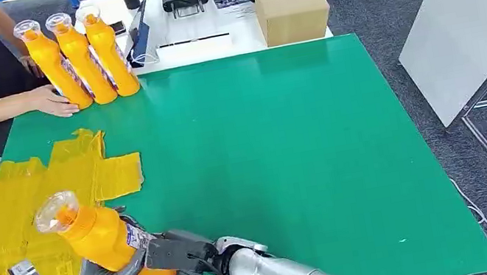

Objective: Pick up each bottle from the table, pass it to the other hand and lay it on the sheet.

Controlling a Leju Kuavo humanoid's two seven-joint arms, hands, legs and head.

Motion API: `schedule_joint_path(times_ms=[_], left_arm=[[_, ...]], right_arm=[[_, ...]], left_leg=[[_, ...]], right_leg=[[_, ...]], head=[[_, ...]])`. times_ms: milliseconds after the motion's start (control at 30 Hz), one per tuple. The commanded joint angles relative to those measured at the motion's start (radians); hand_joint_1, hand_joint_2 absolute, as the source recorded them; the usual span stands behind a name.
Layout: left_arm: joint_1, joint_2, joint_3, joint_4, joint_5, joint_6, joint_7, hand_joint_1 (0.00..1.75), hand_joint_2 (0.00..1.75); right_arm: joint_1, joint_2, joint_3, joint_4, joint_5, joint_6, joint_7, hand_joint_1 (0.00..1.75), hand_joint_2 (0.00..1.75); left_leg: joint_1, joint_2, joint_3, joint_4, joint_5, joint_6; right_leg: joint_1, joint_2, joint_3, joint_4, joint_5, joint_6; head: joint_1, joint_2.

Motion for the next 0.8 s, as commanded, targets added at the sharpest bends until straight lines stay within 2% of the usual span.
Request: schedule_joint_path(times_ms=[33, 300, 467, 500, 533, 600, 667, 767, 800], left_arm=[[-0.081, -0.02, -0.032, 0.05, -0.003, -0.009, 0.004, 1.75, 1.75], [-0.078, -0.019, -0.027, 0.052, -0.001, -0.025, 0.0, 1.75, 1.75], [-0.046, -0.005, -0.004, 0.024, -0.006, -0.045, -0.017, 1.75, 1.75], [-0.02, 0.026, 0.012, -0.022, -0.214, 0.058, -0.151, 1.75, 1.75], [0.009, 0.041, 0.048, -0.056, -0.247, 0.06, -0.17, 1.75, 1.75], [0.039, 0.032, 0.138, -0.109, -0.45, 0.138, -0.23, 1.75, 1.75], [0.036, 0.023, 0.208, -0.112, -0.604, 0.227, -0.256, 1.75, 1.75], [0.014, 0.013, 0.294, -0.07, -0.723, 0.337, -0.284, 1.75, 1.75], [0.009, 0.013, 0.316, -0.057, -0.758, 0.367, -0.295, 1.75, 1.75]], right_arm=[[0.001, 0.006, 0.099, 0.054, 0.018, 0.004, 0.009, 1.75, 1.75], [-0.006, 0.003, 0.068, 0.087, 0.045, -0.026, -0.016, 1.75, 1.75], [-0.01, -0.093, -0.027, 0.026, 0.079, -0.089, -0.045, 1.75, 1.75], [-0.012, -0.209, -0.088, -0.112, 0.114, -0.263, -0.083, 0.0, 1.75], [-0.019, -0.343, -0.142, -0.266, 0.093, -0.183, -0.046, 0.0, 0.0], [0.051, -0.502, -0.347, -0.513, 0.111, -0.075, -0.024, 0.0, 0.0], [0.135, -0.56, -0.496, -0.656, 0.15, -0.009, -0.031, 0.0, 0.0], [0.21, -0.599, -0.595, -0.774, 0.169, 0.015, -0.043, 0.0, 0.0], [0.222, -0.609, -0.613, -0.793, 0.17, 0.017, -0.046, 0.0, 0.0]], left_leg=[[0.001, -0.004, 0.001, 0.0, 0.001, 0.0], [0.001, -0.005, 0.002, -0.001, 0.001, 0.0], [0.0, -0.004, 0.001, -0.001, 0.001, 0.0], [0.001, -0.005, 0.002, -0.001, 0.001, 0.0], [0.001, -0.005, 0.001, -0.001, 0.001, 0.0], [0.001, -0.008, 0.0, 0.0, 0.002, 0.001], [0.002, -0.008, -0.001, 0.002, 0.0, 0.001], [0.001, -0.015, -0.002, 0.004, 0.001, 0.002], [0.0, -0.012, -0.003, 0.004, 0.0, 0.001]], right_leg=[[0.001, -0.004, 0.003, -0.002, 0.0, -0.001], [0.001, -0.004, 0.003, -0.002, 0.0, -0.001], [0.0, -0.004, 0.002, -0.002, 0.0, 0.0], [0.001, -0.005, 0.004, -0.003, 0.0, 0.0], [0.001, -0.004, 0.003, -0.002, 0.0, 0.0], [0.001, -0.007, 0.004, -0.003, 0.001, 0.001], [0.002, -0.008, 0.004, -0.003, 0.0, 0.001], [0.0, -0.015, 0.006, -0.003, 0.0, 0.001], [-0.001, -0.012, 0.004, -0.001, 0.0, 0.0]], head=[[0.0, 0.0], [0.0, 0.0], [0.0, 0.0], [0.0, 0.0], [0.0, 0.0], [-0.001, 0.0], [0.0, 0.0], [0.0, 0.0], [0.001, 0.0]])
